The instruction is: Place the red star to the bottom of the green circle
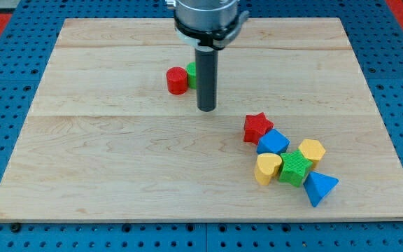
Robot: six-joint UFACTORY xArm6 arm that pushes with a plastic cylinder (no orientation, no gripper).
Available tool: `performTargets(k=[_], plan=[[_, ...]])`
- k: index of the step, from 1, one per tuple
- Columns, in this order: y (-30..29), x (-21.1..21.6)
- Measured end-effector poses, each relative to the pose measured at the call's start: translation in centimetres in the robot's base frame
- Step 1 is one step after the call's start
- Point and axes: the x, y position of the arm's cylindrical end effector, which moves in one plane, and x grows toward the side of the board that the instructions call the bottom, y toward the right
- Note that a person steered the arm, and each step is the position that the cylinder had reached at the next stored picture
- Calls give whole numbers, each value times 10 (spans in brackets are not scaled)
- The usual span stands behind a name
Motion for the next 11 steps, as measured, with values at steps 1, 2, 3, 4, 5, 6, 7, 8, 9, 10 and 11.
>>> performTargets(k=[1, 2, 3, 4, 5, 6, 7, 8, 9, 10, 11], plan=[[47, -24], [92, 3], [107, 57], [49, 61], [13, 34], [4, 28], [36, 72], [8, 108], [-40, 110], [-2, 82], [2, 82]])
